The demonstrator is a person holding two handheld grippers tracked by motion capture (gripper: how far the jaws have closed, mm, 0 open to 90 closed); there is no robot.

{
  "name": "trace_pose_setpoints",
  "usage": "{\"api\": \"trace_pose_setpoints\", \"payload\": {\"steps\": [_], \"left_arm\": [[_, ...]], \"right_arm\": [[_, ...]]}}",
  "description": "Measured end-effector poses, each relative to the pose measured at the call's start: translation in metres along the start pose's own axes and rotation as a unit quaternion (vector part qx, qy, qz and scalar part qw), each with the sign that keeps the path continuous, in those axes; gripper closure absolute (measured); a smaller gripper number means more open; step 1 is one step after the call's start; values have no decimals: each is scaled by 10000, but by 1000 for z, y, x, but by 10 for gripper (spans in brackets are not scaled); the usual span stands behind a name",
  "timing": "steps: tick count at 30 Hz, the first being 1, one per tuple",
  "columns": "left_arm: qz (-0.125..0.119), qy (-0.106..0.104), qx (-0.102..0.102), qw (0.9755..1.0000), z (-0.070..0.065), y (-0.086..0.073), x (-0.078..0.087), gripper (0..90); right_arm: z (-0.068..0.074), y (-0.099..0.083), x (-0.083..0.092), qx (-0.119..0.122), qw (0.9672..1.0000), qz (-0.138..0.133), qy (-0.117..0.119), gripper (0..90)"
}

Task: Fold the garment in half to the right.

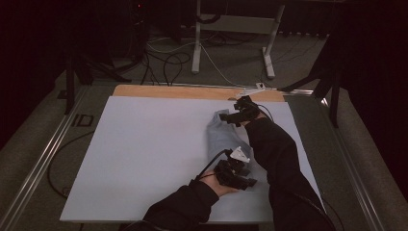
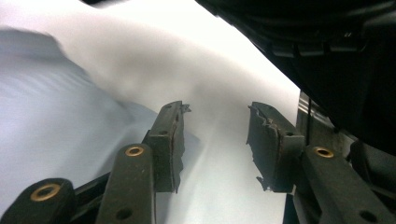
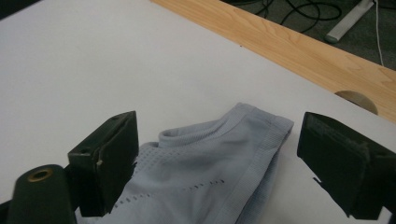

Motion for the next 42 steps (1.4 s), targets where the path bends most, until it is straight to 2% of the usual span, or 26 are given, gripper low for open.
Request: {"api": "trace_pose_setpoints", "payload": {"steps": [3, 4, 7, 9, 11, 15, 19, 21, 22, 23, 27, 30, 34, 39, 42], "left_arm": [[-181, 94, -16, 9998, 12, 3, 14, 533], [-263, 49, -12, 9996, 15, 4, 18, 529], [-450, 81, -16, 9990, 28, 7, 31, 517], [-518, 195, 43, 9985, 38, 8, 38, 491], [-637, 151, 63, 9978, 45, 10, 45, 477], [-843, 228, -67, 9962, 56, 12, 58, 410], [-1082, 160, -163, 9939, 61, 16, 72, 334], [-1090, 135, -200, 9937, 64, 16, 77, 279], [-1134, 104, -300, 9930, 64, 16, 79, 240], [-1183, 133, -313, 9924, 65, 17, 82, 207], [-1093, 180, -329, 9933, 70, 13, 88, 119], [-1043, 184, -239, 9941, 75, 9, 92, 0], [-1129, 373, -229, 9926, 85, 5, 101, 0], [-1184, 471, -165, 9917, 96, 2, 115, 0], [-1290, 594, -174, 9897, 102, 1, 124, 0]], "right_arm": [[1, 0, 6, 28, 10000, -18, -15, 125], [1, 0, 8, 47, 10000, -8, -10, 125], [4, 1, 13, 65, 10000, -60, 9, 126], [6, 2, 16, 76, 9999, -99, 27, 126], [9, 3, 19, 66, 9999, -140, 56, 127], [14, 4, 23, 113, 9997, -209, 67, 127], [22, 7, 25, 183, 9994, -280, 121, 127], [26, 8, 26, 198, 9992, -297, 151, 127], [27, 8, 26, 215, 9991, -317, 170, 127], [29, 8, 26, 224, 9990, -333, 190, 127], [38, 6, 27, 279, 9987, -352, 239, 128], [46, 3, 30, 307, 9984, -383, 294, 128], [57, -3, 34, 393, 9977, -423, 354, 128], [65, -8, 42, 381, 9972, -514, 385, 128], [70, -11, 47, 420, 9970, -524, 374, 128]]}}
Point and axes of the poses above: each handheld gripper's, and its own axes: x roughly backward along the jaws, y roughly out of its top, z roughly to its left, the point moved 9 cm from there along -x, roughly forward along the jaws, and after that the axes turned 13 degrees about x, right-handed, at the moved point
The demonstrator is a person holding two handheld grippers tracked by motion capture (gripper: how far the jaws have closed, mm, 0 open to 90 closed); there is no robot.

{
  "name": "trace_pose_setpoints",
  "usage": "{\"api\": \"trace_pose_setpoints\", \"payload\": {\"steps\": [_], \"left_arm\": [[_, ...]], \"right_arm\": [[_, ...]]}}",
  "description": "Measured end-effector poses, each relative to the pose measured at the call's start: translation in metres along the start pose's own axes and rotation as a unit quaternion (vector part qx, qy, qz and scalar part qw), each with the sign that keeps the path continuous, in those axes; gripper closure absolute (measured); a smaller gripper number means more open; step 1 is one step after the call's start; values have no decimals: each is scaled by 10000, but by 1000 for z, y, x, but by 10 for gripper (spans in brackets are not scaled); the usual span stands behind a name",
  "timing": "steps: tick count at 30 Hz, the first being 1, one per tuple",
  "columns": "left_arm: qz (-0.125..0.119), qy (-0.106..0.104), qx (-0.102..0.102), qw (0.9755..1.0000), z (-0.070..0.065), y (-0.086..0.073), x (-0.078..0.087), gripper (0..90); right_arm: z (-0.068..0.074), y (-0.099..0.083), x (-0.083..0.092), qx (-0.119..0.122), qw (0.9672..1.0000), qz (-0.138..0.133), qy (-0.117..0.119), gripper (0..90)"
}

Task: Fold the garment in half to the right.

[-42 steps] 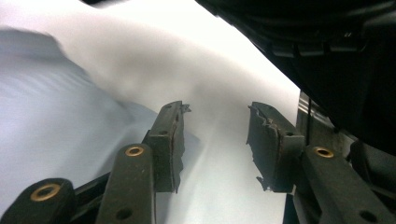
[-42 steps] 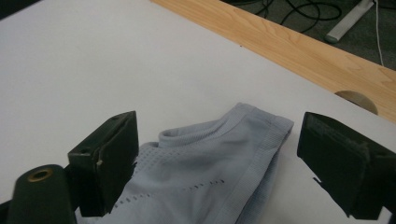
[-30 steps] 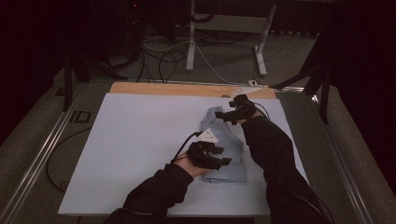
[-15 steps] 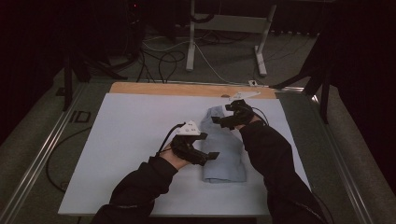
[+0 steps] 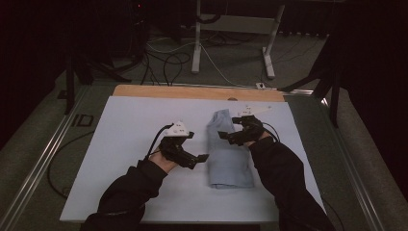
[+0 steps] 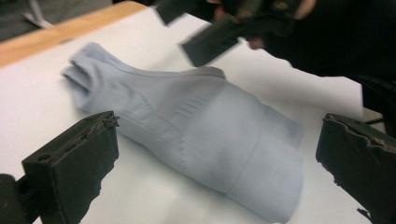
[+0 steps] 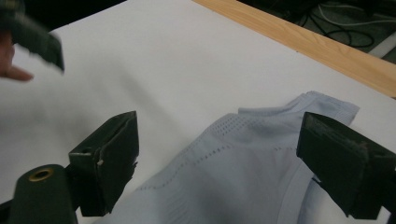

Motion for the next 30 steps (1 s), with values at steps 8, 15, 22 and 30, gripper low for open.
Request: {"api": "trace_pose_setpoints", "payload": {"steps": [8, 15, 22, 30], "left_arm": [[-24, 140, -111, 9998, 9, -6, 17, 0], [44, 266, -146, 9995, 17, -16, 30, 0], [-1, 258, -229, 9994, 23, -28, 46, 0], [-88, 403, -132, 9991, 37, -44, 71, 0]], "right_arm": [[14, -6, 16, 100, 9999, -55, -8, 128], [18, -13, 32, 36, 9999, -152, -47, 128], [21, -29, 45, -38, 9998, -158, -151, 128], [23, -55, 61, -254, 9992, -168, -273, 128]]}}
Point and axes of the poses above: each handheld gripper's, and its own axes: x roughly backward along the jaws, y roughly out of its top, z roughly to its left, the point moved 9 cm from there along -x, roughly forward along the jaws, and after that the axes turned 13 degrees about x, right-handed, at the moved point
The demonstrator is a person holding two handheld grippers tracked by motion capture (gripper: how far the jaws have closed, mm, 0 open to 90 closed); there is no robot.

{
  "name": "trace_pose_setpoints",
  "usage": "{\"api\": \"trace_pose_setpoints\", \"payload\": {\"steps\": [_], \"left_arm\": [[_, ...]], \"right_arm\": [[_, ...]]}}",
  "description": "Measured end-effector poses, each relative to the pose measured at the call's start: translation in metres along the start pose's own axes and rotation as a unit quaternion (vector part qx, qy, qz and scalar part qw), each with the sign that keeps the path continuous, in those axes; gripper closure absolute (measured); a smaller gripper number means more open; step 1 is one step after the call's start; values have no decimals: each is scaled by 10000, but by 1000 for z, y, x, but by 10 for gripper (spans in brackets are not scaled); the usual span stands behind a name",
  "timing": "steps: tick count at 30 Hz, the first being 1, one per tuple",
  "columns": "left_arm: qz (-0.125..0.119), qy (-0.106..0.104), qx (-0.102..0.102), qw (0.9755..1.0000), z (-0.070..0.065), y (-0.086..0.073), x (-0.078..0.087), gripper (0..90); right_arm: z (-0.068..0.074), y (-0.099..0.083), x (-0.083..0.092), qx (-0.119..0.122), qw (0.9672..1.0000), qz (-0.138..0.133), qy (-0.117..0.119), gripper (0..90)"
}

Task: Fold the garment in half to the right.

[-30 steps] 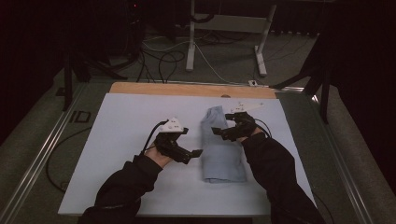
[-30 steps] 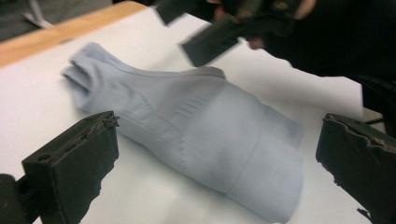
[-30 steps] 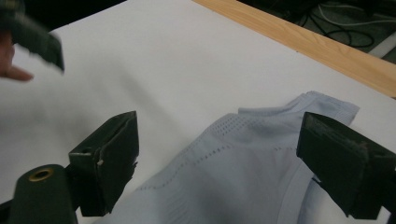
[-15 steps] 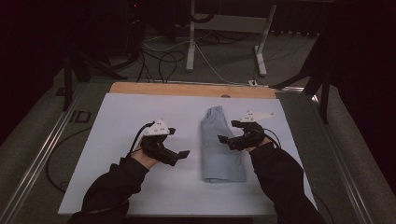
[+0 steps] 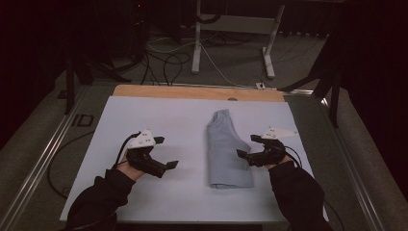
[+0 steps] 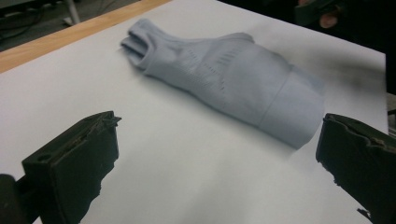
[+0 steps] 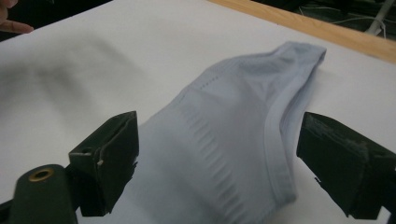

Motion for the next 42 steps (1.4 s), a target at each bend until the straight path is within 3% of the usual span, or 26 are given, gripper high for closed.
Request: {"api": "trace_pose_setpoints", "payload": {"steps": [8, 13, 17, 24, 42], "left_arm": [[-132, 174, 133, 9997, 18, -24, 21, 0], [-7, 347, 130, 9993, 28, -47, 27, 0], [14, 426, 246, 9988, 35, -62, 31, 0], [51, 538, 424, 9976, 46, -86, 43, 0], [61, 889, 743, 9932, 59, -117, 79, 0]], "right_arm": [[3, -26, 9, 9, 9996, 90, -262, 128], [8, -41, 11, -28, 9996, 118, -236, 129], [13, -55, 13, 116, 9995, 208, -229, 133], [21, -68, 19, -41, 9996, 182, -201, 133], [25, -89, 41, -122, 9974, 160, -685, 131]]}}
Point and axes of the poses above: each handheld gripper's, and its own axes: x roughly backward along the jaws, y roughly out of its top, z roughly to its left, the point moved 9 cm from there along -x, roughly forward along the jaws, and after that the axes turned 13 degrees about x, right-handed, at the moved point
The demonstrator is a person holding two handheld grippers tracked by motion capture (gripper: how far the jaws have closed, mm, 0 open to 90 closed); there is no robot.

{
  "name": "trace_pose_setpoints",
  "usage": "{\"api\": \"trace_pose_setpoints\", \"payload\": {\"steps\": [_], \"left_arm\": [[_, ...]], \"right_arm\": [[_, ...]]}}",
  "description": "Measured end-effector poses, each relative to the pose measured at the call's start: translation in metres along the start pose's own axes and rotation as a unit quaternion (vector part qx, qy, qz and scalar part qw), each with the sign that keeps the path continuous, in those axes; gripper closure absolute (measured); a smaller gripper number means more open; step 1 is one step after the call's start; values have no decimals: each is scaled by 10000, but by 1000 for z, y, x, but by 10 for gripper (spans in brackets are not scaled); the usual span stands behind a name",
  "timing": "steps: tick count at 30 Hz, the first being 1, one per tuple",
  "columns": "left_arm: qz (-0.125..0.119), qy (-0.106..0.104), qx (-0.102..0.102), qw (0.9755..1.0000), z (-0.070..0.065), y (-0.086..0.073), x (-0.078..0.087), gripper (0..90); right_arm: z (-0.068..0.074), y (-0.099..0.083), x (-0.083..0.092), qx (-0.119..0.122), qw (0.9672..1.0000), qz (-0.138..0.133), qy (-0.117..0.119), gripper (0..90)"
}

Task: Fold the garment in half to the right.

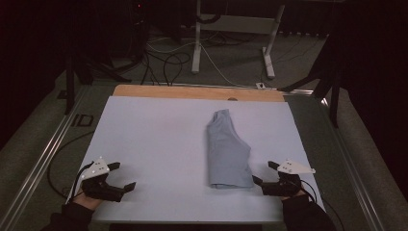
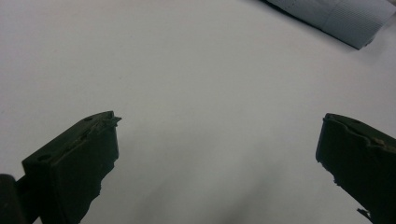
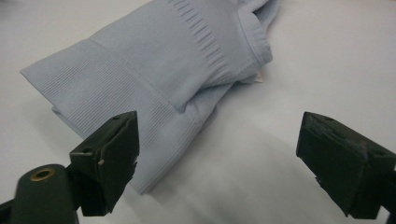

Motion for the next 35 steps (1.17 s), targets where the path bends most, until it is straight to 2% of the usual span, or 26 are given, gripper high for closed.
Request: {"api": "trace_pose_setpoints", "payload": {"steps": [3, 8, 12, 17, 25, 35], "left_arm": [[43, 10, 147, 9999, 2, -4, 4, 0], [4, 185, 47, 9998, 5, -6, 5, 0], [-73, 228, 51, 9997, 6, -5, 5, 0], [-100, 205, 87, 9997, 6, -5, 4, 0], [-142, 157, 10, 9998, -1, -2, 4, 0], [-137, 194, -47, 9997, -3, -2, 4, 0]], "right_arm": [[-3, -2, 2, 13, 9999, -54, -134, 131], [-10, -1, 0, -52, 9996, -142, -256, 131], [-6, -1, -4, 24, 9998, -87, -181, 130], [-6, -1, -4, -11, 9998, -87, -171, 130], [-6, -4, -5, -6, 9999, -46, -142, 131], [-2, -3, -6, 47, 9999, -19, -95, 131]]}}
Point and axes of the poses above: each handheld gripper's, and its own axes: x roughly backward along the jaws, y roughly out of its top, z roughly to its left, the point moved 9 cm from there along -x, roughly forward along the jaws, and after that the axes turned 13 degrees about x, right-handed, at the moved point
